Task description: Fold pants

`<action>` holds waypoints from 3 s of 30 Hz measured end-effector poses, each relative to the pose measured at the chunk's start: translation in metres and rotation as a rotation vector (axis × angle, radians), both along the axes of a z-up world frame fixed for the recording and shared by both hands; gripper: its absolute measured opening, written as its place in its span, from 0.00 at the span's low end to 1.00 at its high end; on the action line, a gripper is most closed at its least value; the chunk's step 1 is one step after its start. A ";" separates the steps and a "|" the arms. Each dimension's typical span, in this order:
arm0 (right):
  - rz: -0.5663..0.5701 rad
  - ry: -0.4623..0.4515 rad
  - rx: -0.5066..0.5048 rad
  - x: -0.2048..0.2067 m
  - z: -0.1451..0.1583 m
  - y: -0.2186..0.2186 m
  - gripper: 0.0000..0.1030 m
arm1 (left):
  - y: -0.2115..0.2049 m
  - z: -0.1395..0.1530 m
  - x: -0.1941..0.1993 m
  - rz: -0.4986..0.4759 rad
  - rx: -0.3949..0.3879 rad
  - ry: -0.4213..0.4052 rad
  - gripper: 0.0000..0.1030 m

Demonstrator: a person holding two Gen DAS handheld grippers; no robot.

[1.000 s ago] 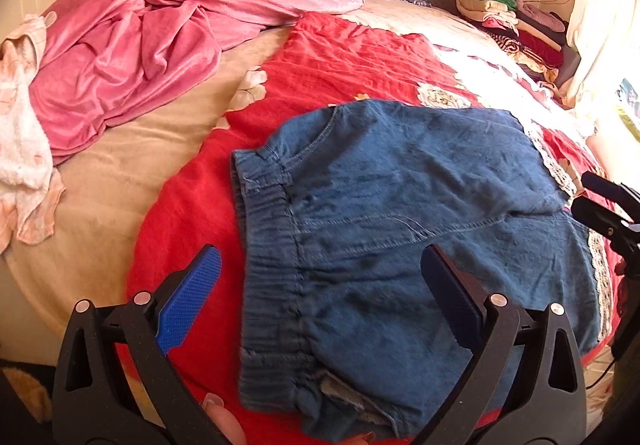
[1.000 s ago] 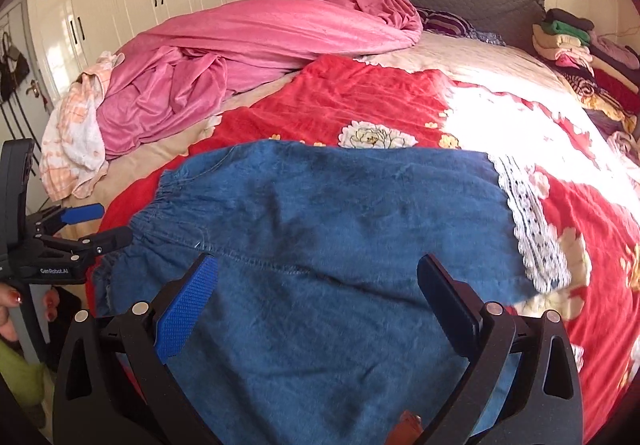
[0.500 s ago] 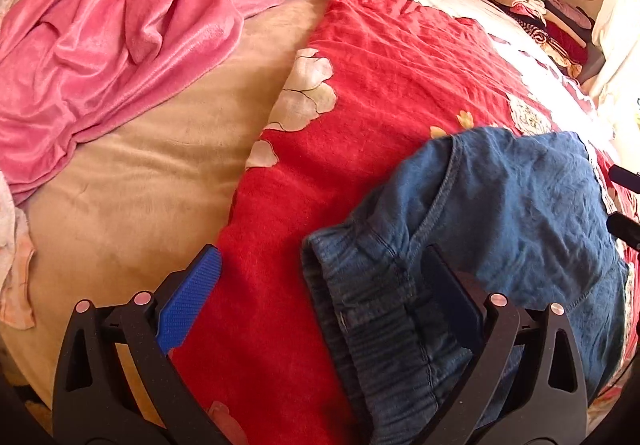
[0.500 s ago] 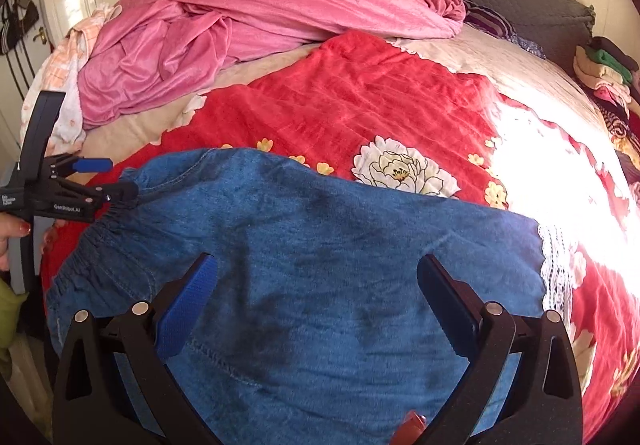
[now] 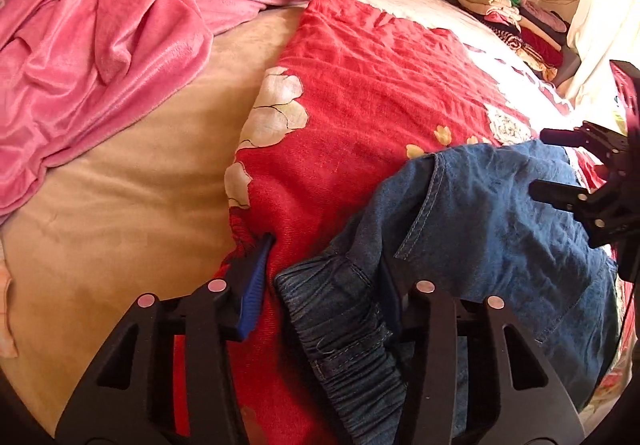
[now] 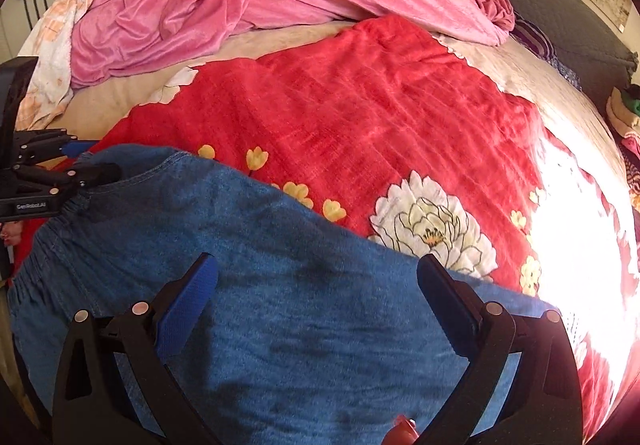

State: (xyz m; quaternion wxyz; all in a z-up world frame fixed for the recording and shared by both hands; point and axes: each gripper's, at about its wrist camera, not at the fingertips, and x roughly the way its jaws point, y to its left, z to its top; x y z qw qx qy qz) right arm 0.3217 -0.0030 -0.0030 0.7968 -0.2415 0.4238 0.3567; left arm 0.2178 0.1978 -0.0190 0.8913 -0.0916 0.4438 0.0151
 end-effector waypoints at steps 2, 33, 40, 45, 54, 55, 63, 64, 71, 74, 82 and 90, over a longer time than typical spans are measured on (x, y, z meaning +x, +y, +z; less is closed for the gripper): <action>0.047 -0.012 0.002 0.002 0.001 0.008 0.96 | -0.003 0.008 -0.008 -0.003 0.001 -0.032 0.36; 0.234 -0.103 0.221 -0.066 0.055 -0.015 0.06 | -0.029 0.033 -0.038 -0.170 0.044 -0.167 0.18; 0.253 -0.157 0.239 -0.115 0.069 -0.039 0.06 | -0.047 0.046 -0.071 -0.195 0.081 -0.206 0.12; 0.251 -0.161 0.262 -0.158 0.066 -0.065 0.06 | -0.067 0.045 -0.114 -0.208 0.082 -0.239 0.12; 0.231 -0.064 0.295 -0.232 0.028 -0.097 0.06 | -0.081 0.023 -0.180 -0.118 -0.006 -0.269 0.12; 0.223 -0.050 0.303 -0.237 0.024 -0.098 0.06 | -0.082 0.021 -0.186 -0.111 -0.010 -0.270 0.12; 0.203 0.000 0.301 -0.268 0.003 -0.106 0.06 | -0.084 0.010 -0.213 -0.081 -0.059 -0.229 0.13; 0.203 0.009 0.298 -0.270 0.000 -0.106 0.06 | -0.082 0.010 -0.216 -0.075 -0.062 -0.236 0.15; 0.171 0.014 0.339 -0.274 0.002 -0.112 0.08 | -0.062 0.023 -0.215 -0.042 -0.111 -0.268 0.48; 0.171 0.004 0.337 -0.273 0.006 -0.112 0.09 | -0.058 0.023 -0.209 -0.050 -0.160 -0.274 0.51; 0.189 0.017 0.268 -0.277 -0.011 -0.099 0.10 | -0.048 0.010 -0.202 -0.081 -0.362 -0.264 0.51; 0.187 0.036 0.273 -0.275 -0.013 -0.099 0.10 | -0.040 0.011 -0.202 -0.080 -0.395 -0.267 0.57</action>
